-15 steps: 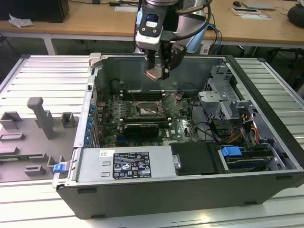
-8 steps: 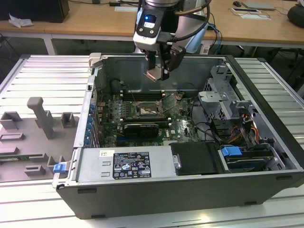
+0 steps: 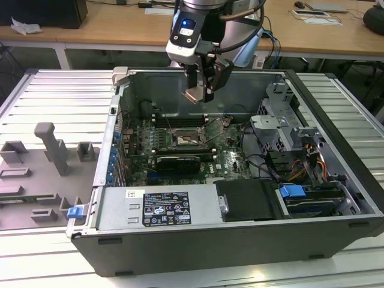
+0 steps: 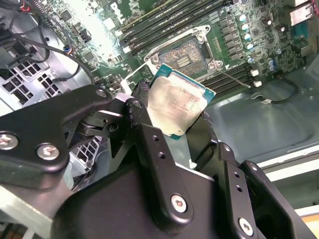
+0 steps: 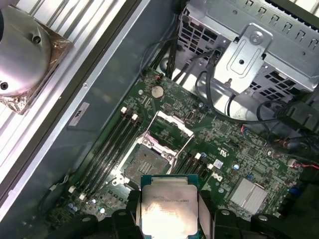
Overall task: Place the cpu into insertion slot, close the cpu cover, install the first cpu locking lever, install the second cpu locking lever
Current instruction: 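Place the cpu into insertion slot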
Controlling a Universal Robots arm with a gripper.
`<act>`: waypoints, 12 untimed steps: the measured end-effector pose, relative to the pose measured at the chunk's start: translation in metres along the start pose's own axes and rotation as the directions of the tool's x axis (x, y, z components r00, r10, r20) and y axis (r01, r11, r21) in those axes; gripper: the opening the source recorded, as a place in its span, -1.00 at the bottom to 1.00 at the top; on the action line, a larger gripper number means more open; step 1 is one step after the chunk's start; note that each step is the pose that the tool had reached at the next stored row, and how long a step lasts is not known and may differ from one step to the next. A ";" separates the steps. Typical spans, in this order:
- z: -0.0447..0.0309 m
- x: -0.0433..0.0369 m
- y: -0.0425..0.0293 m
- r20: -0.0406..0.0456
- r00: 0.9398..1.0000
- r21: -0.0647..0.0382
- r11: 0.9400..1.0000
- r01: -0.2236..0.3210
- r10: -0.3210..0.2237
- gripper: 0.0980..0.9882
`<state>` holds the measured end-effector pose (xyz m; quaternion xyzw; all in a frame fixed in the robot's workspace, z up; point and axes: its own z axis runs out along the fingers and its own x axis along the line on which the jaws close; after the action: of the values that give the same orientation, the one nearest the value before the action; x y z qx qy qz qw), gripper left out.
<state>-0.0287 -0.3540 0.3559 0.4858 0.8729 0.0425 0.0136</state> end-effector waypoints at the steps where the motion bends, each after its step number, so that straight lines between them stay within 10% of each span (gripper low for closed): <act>1: 0.0001 0.0000 0.0000 0.001 1.000 0.000 1.000 -0.007 0.007 0.00; 12: 0.0006 0.0000 -0.0001 0.008 0.996 -0.002 0.996 -0.088 0.088 0.00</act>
<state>-0.0287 -0.3540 0.3553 0.5240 0.8505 0.0419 0.0154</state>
